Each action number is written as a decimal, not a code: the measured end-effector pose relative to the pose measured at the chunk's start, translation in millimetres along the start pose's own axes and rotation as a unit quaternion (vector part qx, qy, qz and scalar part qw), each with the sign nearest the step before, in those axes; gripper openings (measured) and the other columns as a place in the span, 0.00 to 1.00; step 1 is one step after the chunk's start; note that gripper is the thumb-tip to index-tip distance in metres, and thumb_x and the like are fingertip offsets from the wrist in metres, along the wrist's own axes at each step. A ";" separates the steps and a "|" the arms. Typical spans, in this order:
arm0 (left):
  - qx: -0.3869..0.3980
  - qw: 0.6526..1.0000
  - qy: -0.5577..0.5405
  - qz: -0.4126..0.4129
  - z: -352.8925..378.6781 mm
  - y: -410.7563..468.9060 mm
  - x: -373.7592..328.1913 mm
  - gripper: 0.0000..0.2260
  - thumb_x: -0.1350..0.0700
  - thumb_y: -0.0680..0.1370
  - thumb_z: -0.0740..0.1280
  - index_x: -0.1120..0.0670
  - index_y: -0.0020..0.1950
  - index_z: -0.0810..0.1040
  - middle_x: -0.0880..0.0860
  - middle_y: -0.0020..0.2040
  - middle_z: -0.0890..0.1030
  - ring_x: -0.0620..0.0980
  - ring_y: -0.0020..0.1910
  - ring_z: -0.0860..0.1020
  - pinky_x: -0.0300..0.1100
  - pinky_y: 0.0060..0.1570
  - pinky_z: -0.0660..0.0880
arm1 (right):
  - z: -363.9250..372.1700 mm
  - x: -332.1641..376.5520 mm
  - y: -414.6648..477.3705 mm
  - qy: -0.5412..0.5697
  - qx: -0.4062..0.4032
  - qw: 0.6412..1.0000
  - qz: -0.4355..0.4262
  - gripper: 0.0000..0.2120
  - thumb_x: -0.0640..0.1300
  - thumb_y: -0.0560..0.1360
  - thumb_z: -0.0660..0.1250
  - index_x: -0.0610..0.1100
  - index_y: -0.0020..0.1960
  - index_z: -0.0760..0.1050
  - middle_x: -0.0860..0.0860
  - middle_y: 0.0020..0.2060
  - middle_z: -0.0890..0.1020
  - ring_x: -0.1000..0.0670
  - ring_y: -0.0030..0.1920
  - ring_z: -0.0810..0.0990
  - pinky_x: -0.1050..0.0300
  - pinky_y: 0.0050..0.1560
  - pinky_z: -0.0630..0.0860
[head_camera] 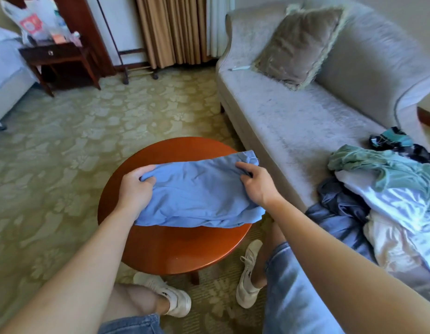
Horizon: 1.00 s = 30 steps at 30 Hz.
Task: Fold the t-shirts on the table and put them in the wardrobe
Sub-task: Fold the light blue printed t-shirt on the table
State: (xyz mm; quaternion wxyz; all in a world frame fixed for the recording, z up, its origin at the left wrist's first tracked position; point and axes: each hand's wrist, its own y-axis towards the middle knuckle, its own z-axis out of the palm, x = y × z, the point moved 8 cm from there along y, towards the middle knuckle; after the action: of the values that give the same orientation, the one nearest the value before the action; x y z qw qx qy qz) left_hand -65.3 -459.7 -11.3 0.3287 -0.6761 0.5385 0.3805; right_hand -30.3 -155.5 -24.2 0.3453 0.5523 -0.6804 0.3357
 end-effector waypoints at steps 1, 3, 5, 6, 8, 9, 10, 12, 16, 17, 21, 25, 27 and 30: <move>0.009 1.000 0.004 0.017 5.2 -1.6 -15.4 0.16 0.62 0.80 0.63 0.51 0.67 0.77 0.48 0.64 0.76 0.46 0.54 0.78 0.35 0.46 0.71 | -18.5 1.7 -5.6 -0.001 -0.020 1.000 -0.002 0.21 0.34 0.79 0.58 0.46 0.70 0.73 0.47 0.67 0.75 0.48 0.70 0.70 0.64 0.65 0.63; 0.032 0.999 0.001 0.042 20.0 -6.6 -46.0 0.18 0.61 0.79 0.65 0.50 0.69 0.75 0.49 0.65 0.76 0.50 0.60 0.77 0.39 0.51 0.72 | -56.6 4.0 -17.8 -0.006 -0.060 0.998 -0.006 0.21 0.34 0.80 0.58 0.46 0.71 0.72 0.47 0.68 0.75 0.48 0.71 0.69 0.65 0.65 0.63; 0.068 0.995 0.003 0.073 41.3 -14.4 -77.0 0.21 0.60 0.77 0.68 0.51 0.71 0.73 0.49 0.66 0.76 0.50 0.64 0.75 0.41 0.60 0.71 | -95.0 3.1 -31.7 -0.024 -0.100 0.995 -0.008 0.21 0.34 0.80 0.58 0.45 0.71 0.72 0.46 0.69 0.74 0.46 0.71 0.68 0.63 0.65 0.62; 0.089 0.992 0.001 0.089 54.5 -20.0 -92.0 0.23 0.59 0.76 0.69 0.51 0.72 0.73 0.50 0.67 0.76 0.50 0.66 0.74 0.43 0.64 0.70 | -114.2 0.6 -39.5 -0.035 -0.120 0.992 -0.007 0.21 0.34 0.79 0.58 0.45 0.71 0.72 0.45 0.69 0.74 0.45 0.72 0.68 0.62 0.66 0.63; 0.128 0.985 -0.001 0.116 84.2 -35.1 -118.2 0.27 0.59 0.75 0.71 0.52 0.73 0.71 0.51 0.69 0.75 0.50 0.68 0.73 0.45 0.68 0.68 | -149.3 -8.8 -58.8 -0.049 -0.149 0.988 0.004 0.22 0.34 0.79 0.58 0.45 0.72 0.71 0.45 0.69 0.74 0.45 0.71 0.68 0.61 0.66 0.63; 0.142 0.981 0.001 0.130 99.7 -45.0 -130.5 0.28 0.60 0.75 0.71 0.53 0.74 0.69 0.51 0.70 0.73 0.50 0.69 0.71 0.42 0.69 0.65 | -165.2 -16.0 -70.2 -0.053 -0.160 0.986 0.014 0.22 0.34 0.79 0.58 0.45 0.72 0.71 0.45 0.69 0.74 0.45 0.71 0.68 0.64 0.64 0.63; 0.156 0.977 0.005 0.143 116.3 -56.1 -142.0 0.29 0.61 0.75 0.72 0.55 0.75 0.68 0.52 0.71 0.72 0.49 0.71 0.69 0.38 0.67 0.63 | -181.7 -24.1 -83.9 -0.056 -0.173 0.983 0.026 0.22 0.34 0.79 0.58 0.44 0.72 0.71 0.45 0.69 0.74 0.46 0.71 0.69 0.67 0.62 0.61; 0.192 0.966 0.005 0.173 153.4 -83.5 -164.0 0.29 0.63 0.75 0.71 0.58 0.75 0.67 0.54 0.72 0.70 0.47 0.69 0.68 0.32 0.60 0.61 | -213.8 -44.6 -116.1 -0.056 -0.202 0.976 0.058 0.22 0.34 0.80 0.57 0.44 0.72 0.71 0.46 0.70 0.73 0.46 0.72 0.68 0.69 0.61 0.61; 0.282 0.936 0.015 0.212 229.2 -146.1 -191.0 0.30 0.64 0.74 0.72 0.60 0.74 0.68 0.56 0.71 0.72 0.49 0.69 0.70 0.41 0.67 0.65 | -275.8 -94.1 -189.4 -0.075 -0.263 0.954 0.124 0.22 0.35 0.80 0.57 0.46 0.73 0.70 0.46 0.70 0.73 0.44 0.70 0.70 0.66 0.58 0.63; 0.301 0.928 0.017 0.220 246.6 -163.4 -196.9 0.31 0.64 0.73 0.73 0.60 0.74 0.67 0.57 0.72 0.71 0.51 0.70 0.70 0.44 0.69 0.65 | -291.2 -107.6 -209.7 -0.084 -0.277 0.946 0.143 0.22 0.35 0.80 0.57 0.46 0.73 0.70 0.45 0.68 0.75 0.44 0.67 0.73 0.66 0.54 0.64; 0.392 0.893 0.058 0.212 313.0 -239.3 -204.2 0.31 0.63 0.73 0.73 0.56 0.75 0.67 0.57 0.66 0.76 0.51 0.55 0.77 0.43 0.55 0.73 | -337.4 -163.0 -300.0 -0.101 -0.315 0.917 0.223 0.23 0.35 0.80 0.55 0.48 0.72 0.71 0.42 0.65 0.77 0.41 0.58 0.77 0.61 0.48 0.68; 0.471 0.855 0.079 0.203 369.1 -315.9 -194.8 0.34 0.63 0.72 0.74 0.56 0.75 0.66 0.57 0.69 0.74 0.54 0.64 0.75 0.47 0.65 0.71 | -359.2 -212.8 -386.8 -0.101 -0.354 0.883 0.291 0.24 0.36 0.80 0.54 0.50 0.72 0.70 0.43 0.70 0.72 0.40 0.65 0.73 0.58 0.55 0.69; 0.496 0.838 0.080 0.214 388.6 -354.1 -194.8 0.34 0.63 0.73 0.74 0.58 0.76 0.65 0.55 0.71 0.71 0.51 0.68 0.72 0.41 0.65 0.67 | -367.8 -231.7 -422.2 -0.106 -0.368 0.867 0.318 0.23 0.36 0.80 0.54 0.50 0.72 0.70 0.43 0.71 0.72 0.40 0.66 0.72 0.58 0.55 0.69; 0.526 0.815 0.094 0.225 407.6 -399.4 -194.4 0.34 0.62 0.74 0.73 0.56 0.77 0.64 0.55 0.69 0.72 0.51 0.66 0.72 0.37 0.60 0.67 | -379.8 -250.1 -464.9 -0.121 -0.384 0.848 0.345 0.23 0.36 0.80 0.54 0.51 0.71 0.71 0.43 0.71 0.71 0.40 0.65 0.73 0.58 0.49 0.70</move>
State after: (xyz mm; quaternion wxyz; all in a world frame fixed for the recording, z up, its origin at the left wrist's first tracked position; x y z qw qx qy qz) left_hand 234.7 62.9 -30.1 0.4870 -0.2923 0.8222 0.0371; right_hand 502.5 216.5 4.2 0.3073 0.1416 -0.9380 0.0756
